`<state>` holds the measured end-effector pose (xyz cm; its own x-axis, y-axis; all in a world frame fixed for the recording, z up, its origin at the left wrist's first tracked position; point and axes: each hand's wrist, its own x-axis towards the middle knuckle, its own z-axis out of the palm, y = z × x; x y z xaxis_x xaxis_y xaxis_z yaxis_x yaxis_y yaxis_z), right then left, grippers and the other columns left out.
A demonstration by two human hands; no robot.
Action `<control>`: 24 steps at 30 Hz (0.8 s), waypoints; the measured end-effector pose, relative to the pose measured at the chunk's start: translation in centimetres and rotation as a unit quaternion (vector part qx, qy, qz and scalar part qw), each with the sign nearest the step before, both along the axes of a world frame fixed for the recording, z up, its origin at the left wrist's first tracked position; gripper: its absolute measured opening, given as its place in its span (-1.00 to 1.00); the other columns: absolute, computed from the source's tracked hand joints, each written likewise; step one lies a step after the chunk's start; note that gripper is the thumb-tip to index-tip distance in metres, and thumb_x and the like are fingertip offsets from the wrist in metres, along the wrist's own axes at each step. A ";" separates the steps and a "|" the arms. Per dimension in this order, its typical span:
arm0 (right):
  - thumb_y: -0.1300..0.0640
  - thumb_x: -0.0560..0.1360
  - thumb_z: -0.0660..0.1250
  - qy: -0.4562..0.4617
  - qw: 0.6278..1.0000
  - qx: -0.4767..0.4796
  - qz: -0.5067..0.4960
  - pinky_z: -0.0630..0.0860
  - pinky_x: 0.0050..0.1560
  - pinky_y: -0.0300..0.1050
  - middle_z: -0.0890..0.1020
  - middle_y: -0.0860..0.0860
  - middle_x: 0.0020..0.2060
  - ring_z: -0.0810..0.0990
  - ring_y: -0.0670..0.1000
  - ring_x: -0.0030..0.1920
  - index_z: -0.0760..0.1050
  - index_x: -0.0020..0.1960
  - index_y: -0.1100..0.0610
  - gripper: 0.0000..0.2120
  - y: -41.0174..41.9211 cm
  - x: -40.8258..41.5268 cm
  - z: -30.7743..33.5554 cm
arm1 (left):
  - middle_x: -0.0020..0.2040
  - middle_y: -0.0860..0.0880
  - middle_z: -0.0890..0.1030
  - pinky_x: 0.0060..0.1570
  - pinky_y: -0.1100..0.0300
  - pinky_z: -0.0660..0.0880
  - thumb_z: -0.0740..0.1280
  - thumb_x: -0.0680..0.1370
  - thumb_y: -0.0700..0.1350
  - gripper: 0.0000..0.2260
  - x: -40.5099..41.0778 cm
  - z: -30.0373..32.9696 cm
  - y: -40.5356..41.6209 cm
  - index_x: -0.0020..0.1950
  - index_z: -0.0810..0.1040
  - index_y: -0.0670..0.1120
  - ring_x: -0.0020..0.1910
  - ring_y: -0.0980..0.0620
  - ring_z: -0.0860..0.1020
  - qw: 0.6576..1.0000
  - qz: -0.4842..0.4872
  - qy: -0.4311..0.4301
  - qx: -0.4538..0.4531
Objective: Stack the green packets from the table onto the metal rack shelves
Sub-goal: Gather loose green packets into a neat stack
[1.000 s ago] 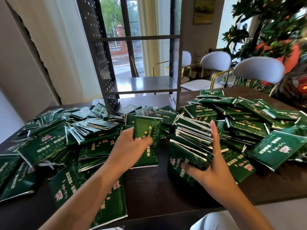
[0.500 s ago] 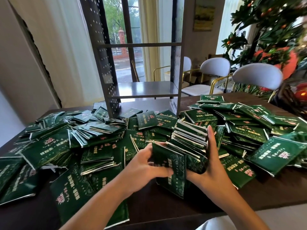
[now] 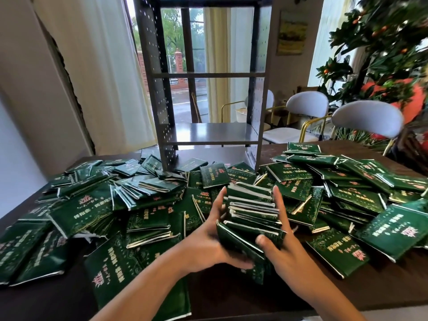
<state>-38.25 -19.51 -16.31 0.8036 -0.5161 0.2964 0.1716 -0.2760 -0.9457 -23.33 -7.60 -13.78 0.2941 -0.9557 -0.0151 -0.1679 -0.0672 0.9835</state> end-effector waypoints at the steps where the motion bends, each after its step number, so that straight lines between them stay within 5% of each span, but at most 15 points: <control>1: -0.63 0.13 0.34 0.005 1.000 0.004 0.005 0.30 0.12 -0.63 0.31 -0.72 0.20 0.31 -0.59 0.25 -0.20 0.53 -0.35 0.16 0.0 0.0 0.0 | 0.19 0.24 0.65 0.13 0.20 0.58 0.45 0.34 -0.59 0.18 -0.1 0.1 0.0 0.59 -0.15 0.22 0.18 0.25 0.60 1.000 -0.002 0.006 0.003; 5: -0.71 0.04 0.26 0.024 0.999 -0.004 0.042 0.32 0.19 -0.59 0.21 -0.72 0.28 0.24 -0.63 0.26 -0.12 0.48 -0.48 0.11 -0.5 0.2 0.7 | 0.18 0.21 0.65 0.09 0.32 0.54 0.49 0.33 -0.54 0.15 0.6 -0.1 0.0 0.57 -0.10 0.20 0.18 0.24 0.60 1.000 0.012 -0.018 0.003; 8: -0.64 0.02 0.40 0.032 0.996 0.019 0.078 0.36 0.42 -0.14 0.19 -0.30 0.57 0.39 -0.30 0.42 0.11 0.48 -0.50 0.08 -1.6 0.1 0.0 | 0.21 0.21 0.64 0.19 0.26 0.53 0.52 0.33 -0.50 0.15 0.8 -0.3 0.1 0.55 -0.09 0.25 0.21 0.22 0.59 0.999 0.021 -0.031 0.003; 9: -0.62 0.04 0.42 0.031 0.995 0.011 0.090 0.36 0.42 -0.13 0.17 -0.33 0.56 0.36 -0.27 0.45 0.01 0.52 -0.48 0.14 -1.7 0.0 -0.2 | 0.20 0.21 0.64 0.19 0.23 0.54 0.52 0.33 -0.50 0.13 0.7 -0.3 0.0 0.54 -0.07 0.27 0.20 0.21 0.60 0.999 0.022 -0.033 0.000; 12: -0.44 0.11 0.56 0.062 0.991 0.008 0.116 0.37 0.36 -0.33 0.25 -0.57 0.40 0.32 -0.35 0.44 -0.37 0.48 -0.46 0.31 -0.7 -0.1 0.0 | 0.08 0.25 0.67 0.04 0.35 0.55 0.48 0.37 -0.51 -0.03 0.3 -0.6 0.0 0.41 0.08 0.30 0.12 0.32 0.60 0.999 0.014 -0.030 -0.002; 17: 0.19 0.26 0.68 0.062 0.993 -0.001 0.104 0.42 0.24 -0.41 0.39 -0.34 0.43 0.44 -0.28 0.38 -0.24 0.50 -0.48 0.31 -1.7 0.2 -0.6 | 0.17 0.31 0.63 0.15 0.40 0.47 0.45 0.39 -0.53 -0.03 0.6 -0.8 0.1 0.45 0.03 0.23 0.22 0.29 0.57 0.999 -0.010 -0.034 0.001; 21: 0.12 0.22 0.68 0.088 0.987 -0.033 0.128 0.40 0.31 -0.39 0.45 -0.42 0.34 0.44 -0.30 0.37 -0.15 0.51 -0.42 0.25 -2.6 0.2 -0.4 | 0.30 0.07 0.61 0.30 0.28 0.45 0.50 0.37 -0.49 0.10 0.9 -1.0 0.6 0.53 -0.14 0.20 0.32 0.14 0.55 0.999 -0.018 -0.036 -0.002; 24: 0.08 0.21 0.66 0.103 0.986 -0.034 0.123 0.39 0.27 -0.43 0.47 -0.42 0.32 0.46 -0.30 0.34 -0.17 0.51 -0.42 0.26 -2.9 0.3 -0.1 | 0.34 0.01 0.55 0.25 0.26 0.49 0.53 0.34 -0.46 0.10 0.8 -0.9 0.8 0.42 -0.09 0.35 0.32 0.11 0.55 0.999 -0.009 -0.037 -0.020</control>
<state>-38.00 -22.39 -16.44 0.9490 -0.2816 0.1417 0.0482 -0.3144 -0.9481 -22.51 -6.83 -14.64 0.2751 -0.9604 0.0446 -0.2403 -0.0238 0.9704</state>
